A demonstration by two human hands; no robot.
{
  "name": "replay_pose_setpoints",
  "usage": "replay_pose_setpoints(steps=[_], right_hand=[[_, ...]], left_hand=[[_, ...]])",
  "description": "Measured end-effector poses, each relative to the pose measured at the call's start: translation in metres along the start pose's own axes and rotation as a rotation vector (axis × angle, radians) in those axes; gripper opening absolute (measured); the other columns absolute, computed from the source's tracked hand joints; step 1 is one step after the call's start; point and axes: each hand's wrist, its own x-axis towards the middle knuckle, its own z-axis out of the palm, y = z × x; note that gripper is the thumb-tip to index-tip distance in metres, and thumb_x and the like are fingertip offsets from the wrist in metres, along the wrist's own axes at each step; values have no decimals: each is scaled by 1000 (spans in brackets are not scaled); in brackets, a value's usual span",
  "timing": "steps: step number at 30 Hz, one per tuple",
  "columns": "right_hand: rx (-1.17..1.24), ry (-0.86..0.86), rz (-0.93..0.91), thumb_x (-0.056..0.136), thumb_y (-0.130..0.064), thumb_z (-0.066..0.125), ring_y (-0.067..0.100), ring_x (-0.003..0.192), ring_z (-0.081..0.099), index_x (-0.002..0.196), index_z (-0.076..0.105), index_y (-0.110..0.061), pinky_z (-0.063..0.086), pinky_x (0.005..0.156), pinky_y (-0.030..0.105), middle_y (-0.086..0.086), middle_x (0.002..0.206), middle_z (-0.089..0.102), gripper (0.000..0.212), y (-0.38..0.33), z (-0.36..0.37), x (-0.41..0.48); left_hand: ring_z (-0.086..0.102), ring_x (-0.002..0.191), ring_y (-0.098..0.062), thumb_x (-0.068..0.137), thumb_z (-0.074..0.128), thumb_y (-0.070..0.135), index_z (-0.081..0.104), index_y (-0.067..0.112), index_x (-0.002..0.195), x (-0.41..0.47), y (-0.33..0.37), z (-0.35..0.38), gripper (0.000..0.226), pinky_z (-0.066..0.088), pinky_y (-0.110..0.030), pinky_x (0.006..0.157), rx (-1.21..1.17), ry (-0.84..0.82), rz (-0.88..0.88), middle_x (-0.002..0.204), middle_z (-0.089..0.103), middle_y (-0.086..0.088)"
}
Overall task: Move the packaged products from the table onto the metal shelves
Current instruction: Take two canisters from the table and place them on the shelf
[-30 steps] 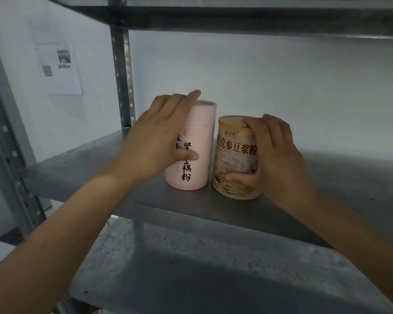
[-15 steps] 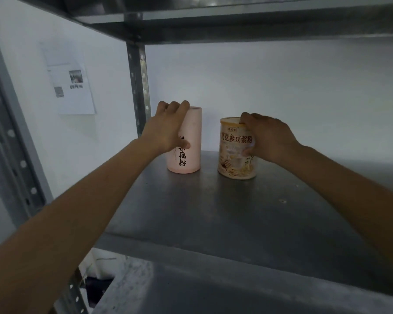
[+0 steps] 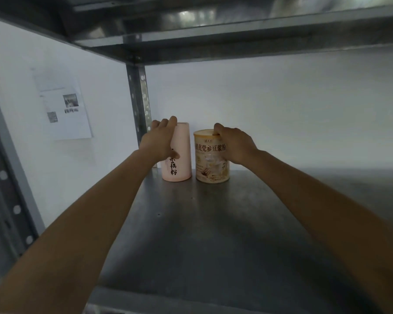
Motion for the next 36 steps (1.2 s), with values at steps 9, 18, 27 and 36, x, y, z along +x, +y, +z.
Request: replay_pose_setpoints(steps=[9,18,27,36], right_hand=[[-19,-26,15,68,-44,80,22,94,59,113,38,-15,35,99,38,2,106,64,68,-10,10,19],[-10,-33,78,67,-33,85,23,88,57,108,36,-15,43,65,31,6,103,62,66,-16,13,26],[19,-46,61,68,-23,83,24,83,57,99,30,-17,46,65,33,7,105,61,61,-21,27,47],[84,-34,4,77,-40,74,28,122,45,133,36,-12,46,91,42,6,132,45,72,-8,31,36]], left_hand=[[36,127,-28,66,86,31,29,17,134,5,-6,0,90,49,-48,85,42,-28,-11,134,44,-8],[30,131,-28,70,83,33,24,33,146,11,-18,1,96,47,-50,88,70,-37,-4,139,40,-5],[24,134,-26,69,83,28,23,34,147,14,-27,11,98,47,-48,88,18,-14,24,142,35,-3],[19,141,-34,80,70,47,-2,32,151,16,-28,4,103,24,-56,110,209,-78,81,153,17,-15]])
